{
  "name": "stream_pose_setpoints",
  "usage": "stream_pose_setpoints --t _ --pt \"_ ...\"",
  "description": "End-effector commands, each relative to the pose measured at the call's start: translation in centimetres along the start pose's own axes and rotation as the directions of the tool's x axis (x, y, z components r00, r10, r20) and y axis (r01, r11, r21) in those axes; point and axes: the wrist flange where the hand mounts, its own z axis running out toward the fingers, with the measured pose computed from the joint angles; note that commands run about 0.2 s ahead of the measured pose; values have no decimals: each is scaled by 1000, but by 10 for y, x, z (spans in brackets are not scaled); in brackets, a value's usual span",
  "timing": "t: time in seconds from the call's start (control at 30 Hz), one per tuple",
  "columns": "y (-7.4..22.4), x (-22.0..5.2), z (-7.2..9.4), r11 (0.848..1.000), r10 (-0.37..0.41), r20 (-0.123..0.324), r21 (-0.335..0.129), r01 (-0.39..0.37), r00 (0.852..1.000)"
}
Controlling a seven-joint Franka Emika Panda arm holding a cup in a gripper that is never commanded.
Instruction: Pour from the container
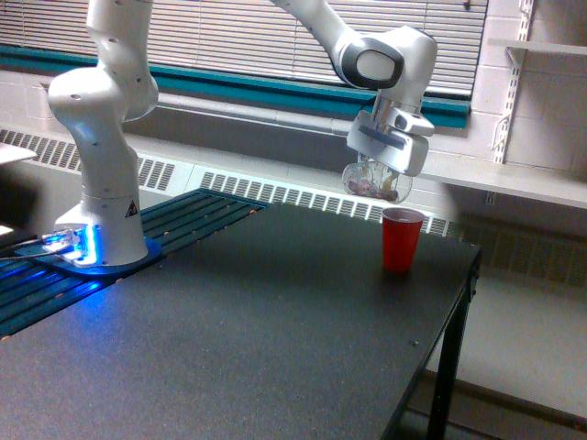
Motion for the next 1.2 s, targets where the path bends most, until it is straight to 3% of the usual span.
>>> stream_pose_setpoints --t 0.03,0.43,1.2 --pt "-9 2 -2 999 -44 16 3 44 999" --pt "-14 1 -2 998 -62 46 -2 62 997" --pt "-19 -5 -14 998 -58 36 12 57 998"
